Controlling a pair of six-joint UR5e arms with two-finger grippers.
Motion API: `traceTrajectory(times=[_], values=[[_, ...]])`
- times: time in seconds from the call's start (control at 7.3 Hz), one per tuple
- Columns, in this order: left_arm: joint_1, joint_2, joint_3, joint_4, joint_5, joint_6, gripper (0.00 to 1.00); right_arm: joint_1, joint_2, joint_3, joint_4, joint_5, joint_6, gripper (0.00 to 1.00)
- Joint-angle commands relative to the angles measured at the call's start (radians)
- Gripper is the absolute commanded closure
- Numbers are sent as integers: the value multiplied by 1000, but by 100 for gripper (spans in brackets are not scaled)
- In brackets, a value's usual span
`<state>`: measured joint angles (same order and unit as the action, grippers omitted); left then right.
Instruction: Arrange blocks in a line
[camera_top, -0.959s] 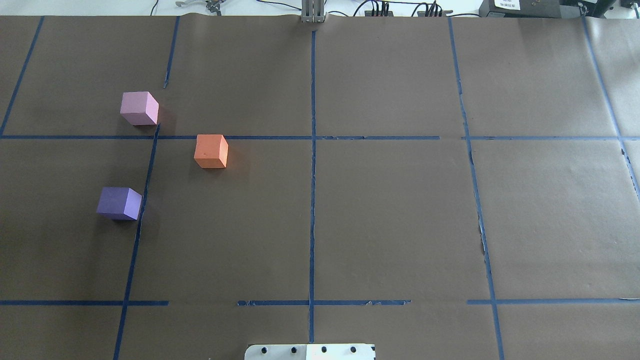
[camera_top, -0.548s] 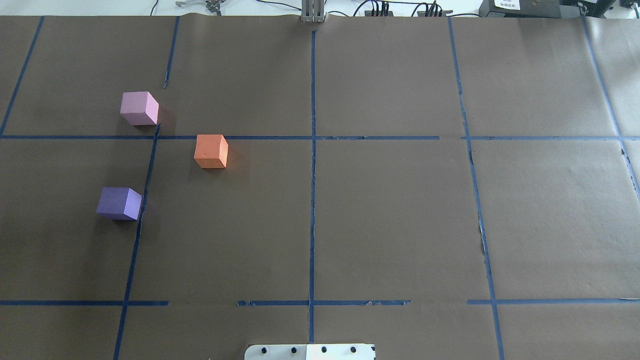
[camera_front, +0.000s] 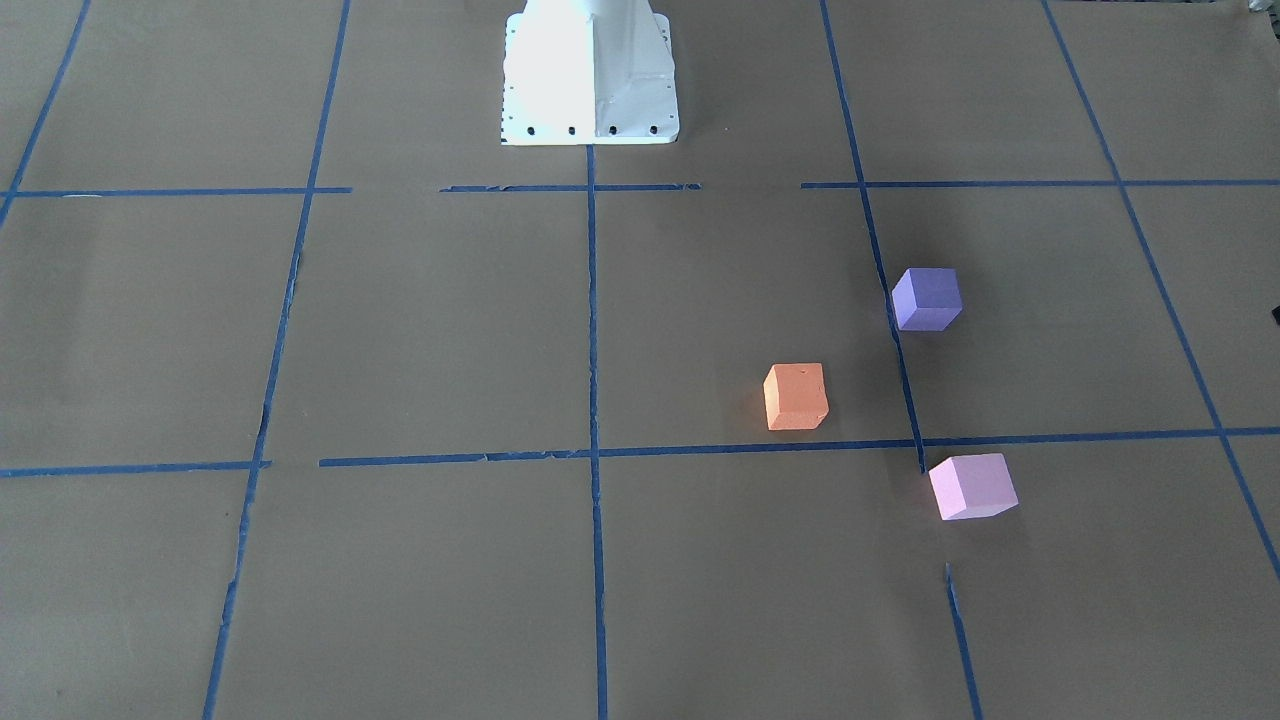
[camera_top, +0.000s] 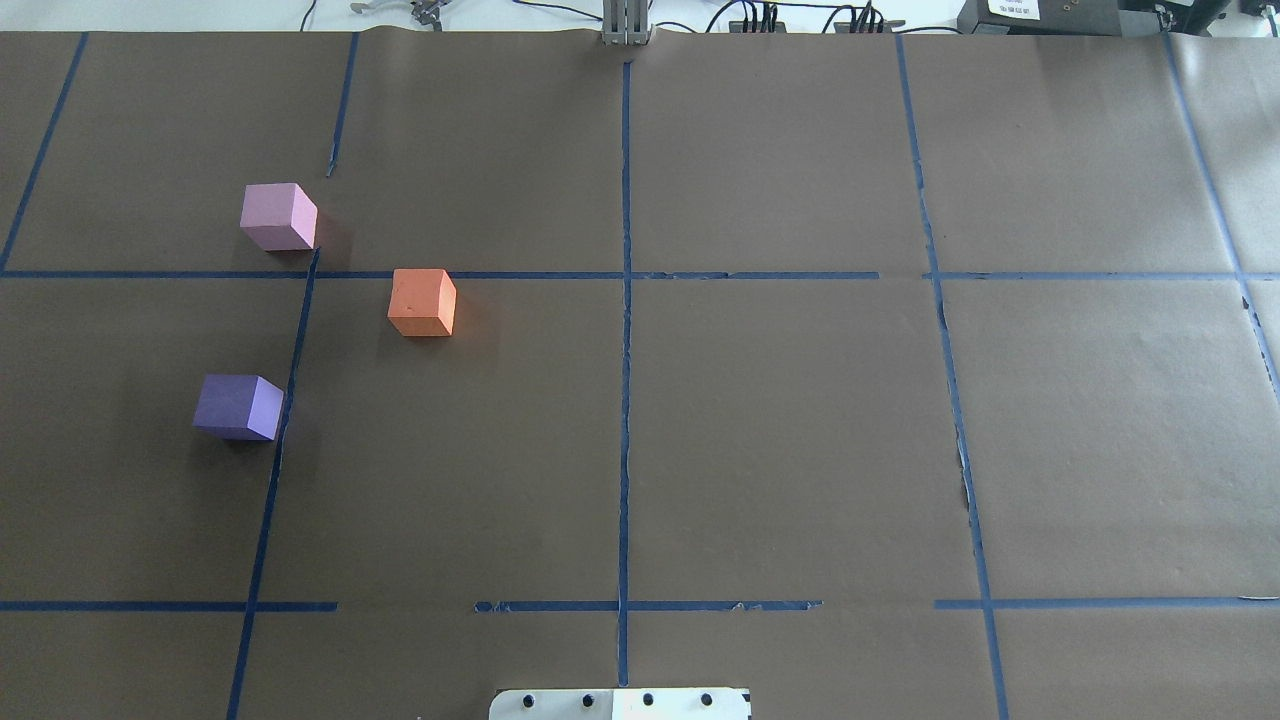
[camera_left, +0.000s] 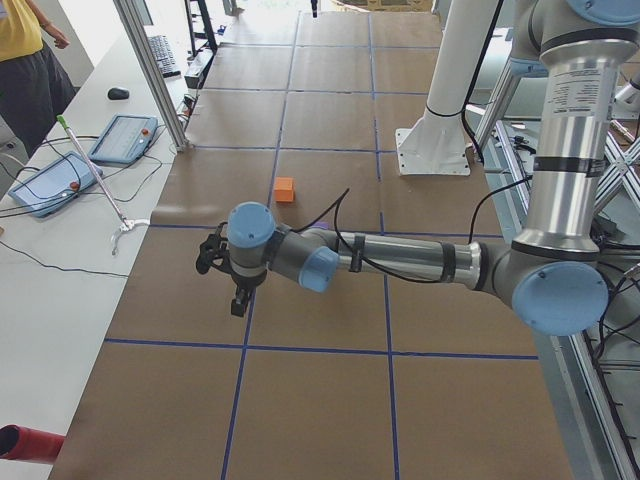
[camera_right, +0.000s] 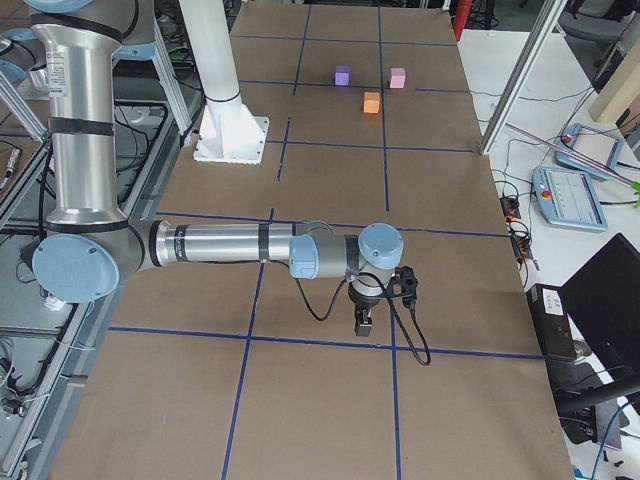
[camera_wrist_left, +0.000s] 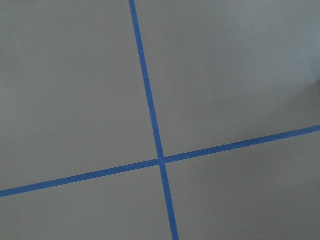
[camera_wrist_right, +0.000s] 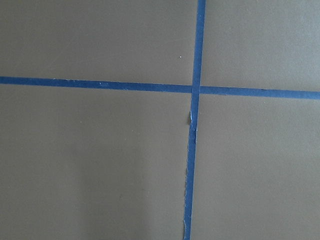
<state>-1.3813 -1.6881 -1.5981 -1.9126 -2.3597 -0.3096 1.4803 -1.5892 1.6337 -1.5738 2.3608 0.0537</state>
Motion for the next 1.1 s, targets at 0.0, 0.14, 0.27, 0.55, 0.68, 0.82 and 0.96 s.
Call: traceTrajectory(times=[0.0,0.14,0.27,0.55,0.68,0.82,0.96], values=[[280,-204,-16,6,159,-367,0,0,0,0,-2,0,0,0],[411,-311,-20,38,201,-431,0,0,0,0,0,0,0,0],[503,-388,-14,103,289,-439,0,0,0,0,0,0,0,0],[571,-436,-14,133,375,-568,0,0,0,0,0,0,0,0],[588,-437,-5,133,375,-662,0,0,0,0,0,2,0,0],[614,-433,4,132,376,-733,0,0,0,0,0,0,0,0],[622,-435,24,126,375,-735,0,0,0,0,-2,0,0,0]])
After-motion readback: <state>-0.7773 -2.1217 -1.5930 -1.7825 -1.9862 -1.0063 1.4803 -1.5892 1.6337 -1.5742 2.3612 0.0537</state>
